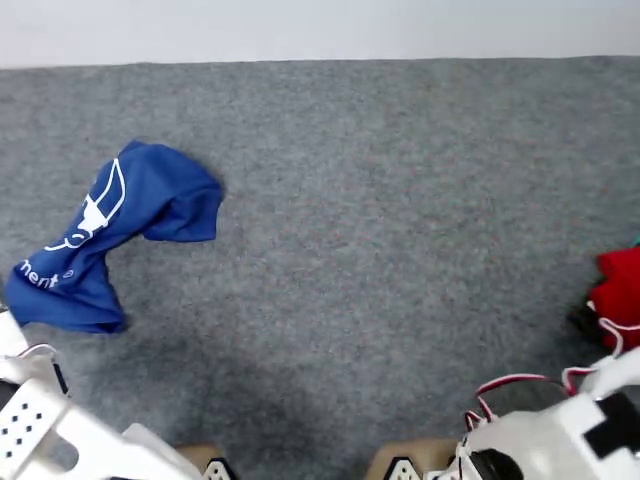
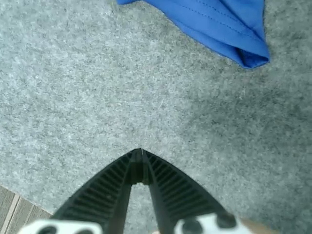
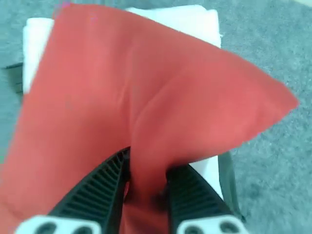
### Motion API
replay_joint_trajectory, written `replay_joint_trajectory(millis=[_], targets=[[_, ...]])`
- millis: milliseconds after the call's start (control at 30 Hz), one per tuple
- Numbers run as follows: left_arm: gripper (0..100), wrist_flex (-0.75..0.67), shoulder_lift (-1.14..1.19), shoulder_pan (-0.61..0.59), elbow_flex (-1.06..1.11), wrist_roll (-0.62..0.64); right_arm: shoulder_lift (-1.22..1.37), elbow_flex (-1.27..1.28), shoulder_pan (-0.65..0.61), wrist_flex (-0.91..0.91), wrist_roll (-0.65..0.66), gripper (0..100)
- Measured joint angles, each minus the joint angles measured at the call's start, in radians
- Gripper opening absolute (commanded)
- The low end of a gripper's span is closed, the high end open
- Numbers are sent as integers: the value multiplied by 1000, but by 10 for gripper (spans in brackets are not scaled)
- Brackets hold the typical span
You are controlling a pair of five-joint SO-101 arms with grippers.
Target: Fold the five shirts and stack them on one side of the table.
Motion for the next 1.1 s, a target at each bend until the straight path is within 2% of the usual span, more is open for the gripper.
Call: replay_joint_trajectory(millis=[133,233,467,800,933,1100], targets=[[3,0,0,0,0,-8,78,-57,14,0,25,223],[3,0,0,0,0,-57,81,-64,34,0,25,277],[3,0,0,0,0,-94,26,-64,48,2,25,278],[3,0,0,0,0,-97,-245,-64,26,186,25,277],[3,0,0,0,0,-97,-258,-49,8,170,25,277],[3,0,0,0,0,-97,-173,107,-6,21,25,277]])
